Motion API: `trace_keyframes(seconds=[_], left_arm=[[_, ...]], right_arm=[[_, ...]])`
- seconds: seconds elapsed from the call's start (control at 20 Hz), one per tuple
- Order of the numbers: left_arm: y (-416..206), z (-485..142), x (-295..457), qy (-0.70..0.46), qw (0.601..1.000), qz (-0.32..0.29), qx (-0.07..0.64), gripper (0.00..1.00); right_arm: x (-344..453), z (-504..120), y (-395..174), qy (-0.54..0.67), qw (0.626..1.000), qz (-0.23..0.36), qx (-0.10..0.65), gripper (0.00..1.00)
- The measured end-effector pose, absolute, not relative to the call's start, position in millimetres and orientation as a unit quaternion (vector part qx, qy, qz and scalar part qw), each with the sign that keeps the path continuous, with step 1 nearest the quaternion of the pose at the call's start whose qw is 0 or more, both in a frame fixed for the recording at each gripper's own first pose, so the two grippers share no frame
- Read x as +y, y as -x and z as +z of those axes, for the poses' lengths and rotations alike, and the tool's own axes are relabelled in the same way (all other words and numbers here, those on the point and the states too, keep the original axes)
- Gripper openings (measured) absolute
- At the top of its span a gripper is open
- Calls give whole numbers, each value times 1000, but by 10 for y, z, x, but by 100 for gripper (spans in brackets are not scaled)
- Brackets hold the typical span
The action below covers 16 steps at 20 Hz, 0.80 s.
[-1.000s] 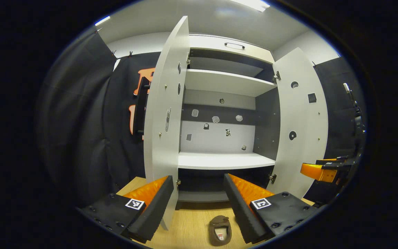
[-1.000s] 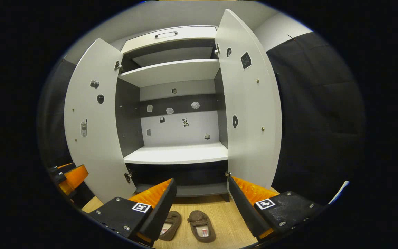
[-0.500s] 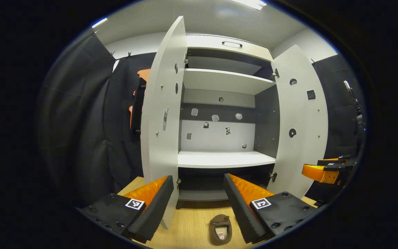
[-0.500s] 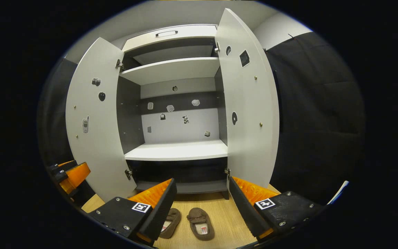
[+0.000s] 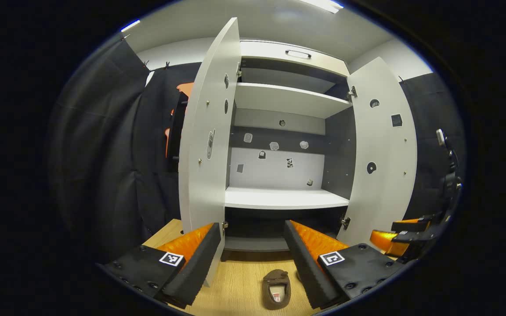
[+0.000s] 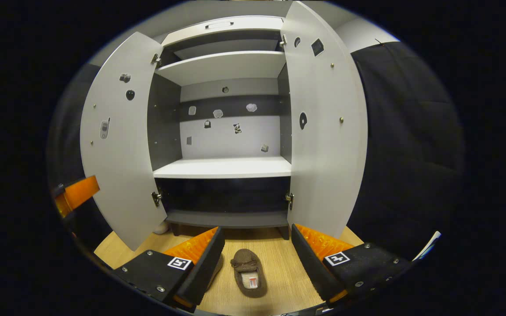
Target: Grab one shoe with the right hand and put it into the shoe cabinet, grab the other shoe with the left hand and put it into the shoe cabinet; then close the right door with the right hand and the left door with the left hand.
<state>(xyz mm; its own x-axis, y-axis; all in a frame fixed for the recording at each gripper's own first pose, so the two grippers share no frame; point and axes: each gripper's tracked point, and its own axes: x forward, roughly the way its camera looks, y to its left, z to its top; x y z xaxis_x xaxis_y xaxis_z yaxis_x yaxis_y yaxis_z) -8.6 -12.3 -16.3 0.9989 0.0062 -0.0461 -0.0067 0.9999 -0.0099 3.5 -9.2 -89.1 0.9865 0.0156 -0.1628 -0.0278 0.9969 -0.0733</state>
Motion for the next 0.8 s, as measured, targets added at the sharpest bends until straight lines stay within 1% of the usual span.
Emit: trace_keyframes(seconds=[0.05,0.15,0.25,0.35,0.4,0.5,0.65,0.8], left_arm=[[86,-182,-116,5,1000,5,25,96],[98,-210,-102,5,1000,8,30,96],[100,-233,-86,5,999,10,34,96],[113,-247,-67,4,999,13,36,97],[115,-250,-54,3,999,15,37,96],[117,-264,-30,2,999,18,39,96],[112,-322,5,2,999,24,47,96],[112,-341,55,4,998,29,53,97]], right_arm=[[-86,-1033,-77,41,994,15,96,95],[-82,-1357,-160,49,990,20,128,93],[-90,-1668,-245,51,986,23,157,88],[-102,-2035,-324,45,980,25,194,81],[-115,-2189,-366,42,977,23,210,75],[-153,-2492,-471,40,970,19,240,69],[-289,-2924,-638,63,960,5,271,63],[-425,-3300,-778,79,950,-10,303,50]])
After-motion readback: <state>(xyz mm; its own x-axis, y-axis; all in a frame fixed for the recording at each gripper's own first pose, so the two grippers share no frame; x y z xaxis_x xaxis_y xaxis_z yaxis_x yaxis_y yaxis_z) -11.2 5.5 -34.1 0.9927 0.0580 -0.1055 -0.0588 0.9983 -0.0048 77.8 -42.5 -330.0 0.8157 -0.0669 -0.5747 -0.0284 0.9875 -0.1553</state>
